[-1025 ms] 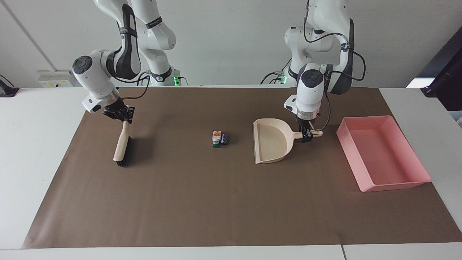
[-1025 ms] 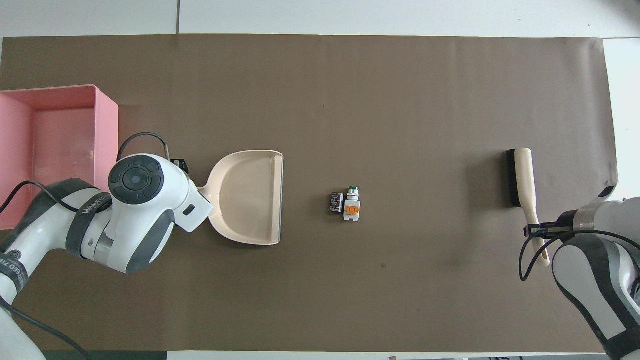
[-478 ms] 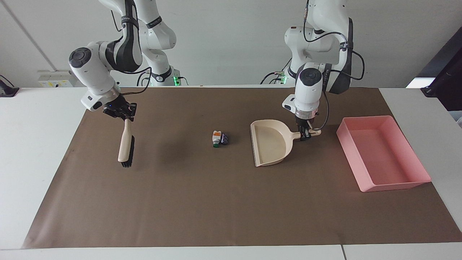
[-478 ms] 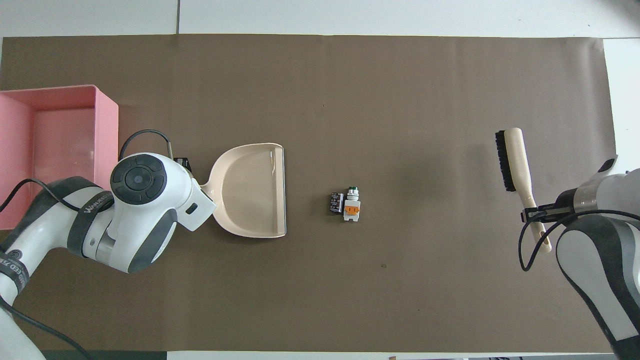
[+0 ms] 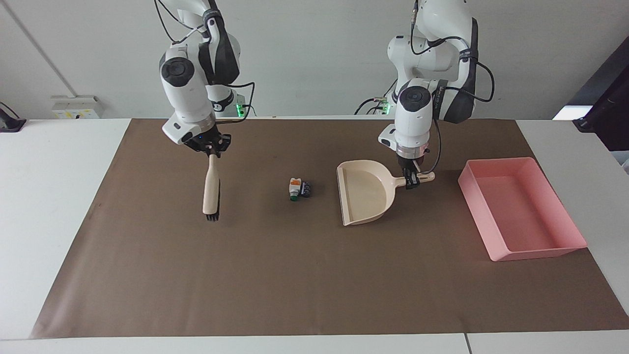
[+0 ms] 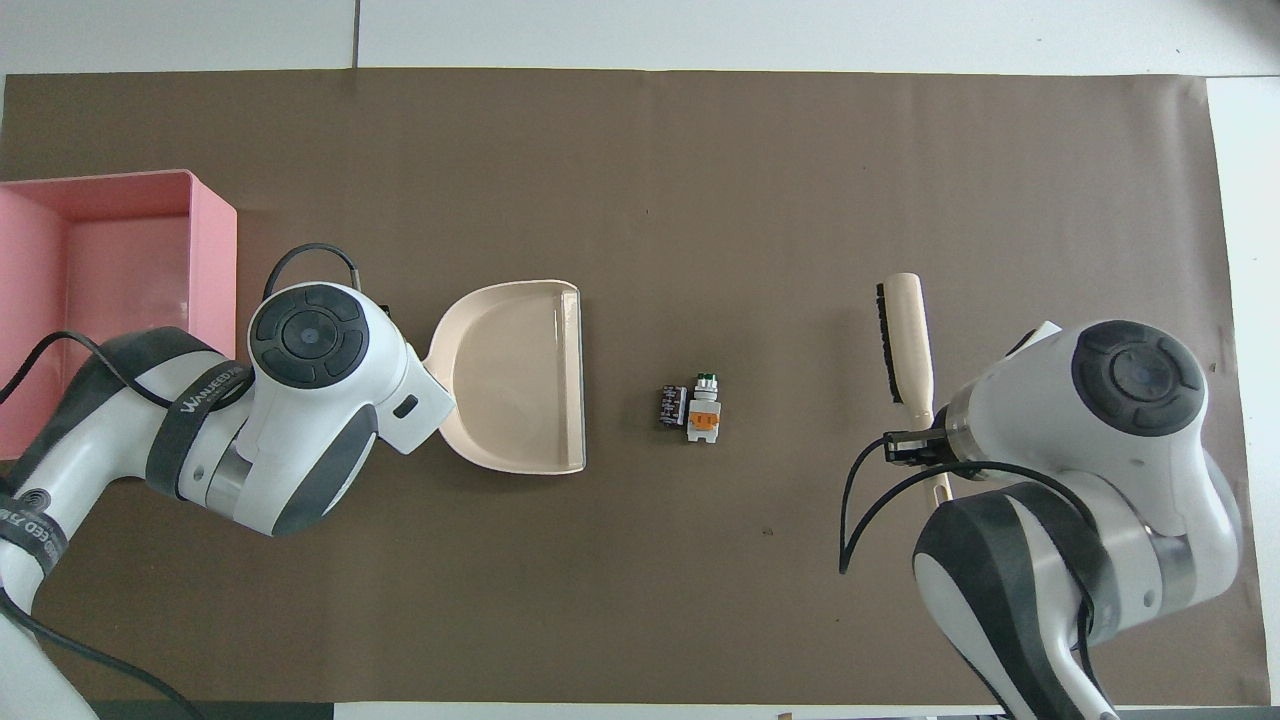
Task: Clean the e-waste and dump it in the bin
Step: 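Slide the dustpan toward the e-waste while the right gripper brings the brush over, then sweep the e-waste into the dustpan with the brush in the right gripper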
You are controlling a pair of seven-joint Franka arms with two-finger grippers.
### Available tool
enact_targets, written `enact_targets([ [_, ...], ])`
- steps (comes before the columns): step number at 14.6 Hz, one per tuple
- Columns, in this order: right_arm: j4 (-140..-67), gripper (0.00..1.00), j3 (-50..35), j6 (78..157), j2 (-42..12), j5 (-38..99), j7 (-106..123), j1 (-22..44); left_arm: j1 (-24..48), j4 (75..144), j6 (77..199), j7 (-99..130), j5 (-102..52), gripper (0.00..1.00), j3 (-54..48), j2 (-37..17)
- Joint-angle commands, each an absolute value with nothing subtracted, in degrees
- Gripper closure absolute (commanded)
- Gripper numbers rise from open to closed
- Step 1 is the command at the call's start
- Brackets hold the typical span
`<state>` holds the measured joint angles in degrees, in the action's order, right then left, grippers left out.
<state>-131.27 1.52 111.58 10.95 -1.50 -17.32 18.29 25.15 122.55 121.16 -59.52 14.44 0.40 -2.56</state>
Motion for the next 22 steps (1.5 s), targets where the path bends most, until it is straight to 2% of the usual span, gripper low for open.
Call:
enact_targets([
  [1, -130.5, 1.0, 1.7, 112.8, 7.3, -2.5, -27.4, 25.5, 28.9, 118.8, 118.2, -54.4, 15.7, 1.0, 1.1, -4.8],
  [3, -130.5, 1.0, 1.8, 113.7, 5.5, -2.5, -32.8, 31.2, 31.3, 118.8, 118.6, -51.5, 17.1, 1.0, 1.1, -5.4],
  [8, -132.2, 1.0, 1.6, 116.2, 4.4, -2.3, -34.7, 35.9, 34.5, 119.0, 118.9, -45.8, 20.9, 1.0, 1.1, -8.3],
  [10, -132.1, 1.0, 1.4, 118.0, 1.9, -1.8, -37.1, 40.1, 35.1, 119.1, 118.4, -45.6, 20.9, 1.0, 1.1, -8.3],
  [15, -129.9, 1.0, 1.2, 123.4, -4.7, -0.8, -37.0, 44.6, 35.1, 119.5, 118.0, -45.6, 20.9, 1.0, 1.1, -8.2],
  [20, -127.4, 1.0, -1.3, 131.5, -6.7, 21.5, -27.1, 45.1, 35.1, 119.5, 117.4, -45.6, 21.0, 1.0, 1.1, -8.1],
  [22, -125.4, 1.0, -2.0, 131.0, -6.7, 24.7, -27.1, 45.1, 35.1, 119.5, 117.4, -45.6, 21.0, 1.0, 1.1, -8.1],
])
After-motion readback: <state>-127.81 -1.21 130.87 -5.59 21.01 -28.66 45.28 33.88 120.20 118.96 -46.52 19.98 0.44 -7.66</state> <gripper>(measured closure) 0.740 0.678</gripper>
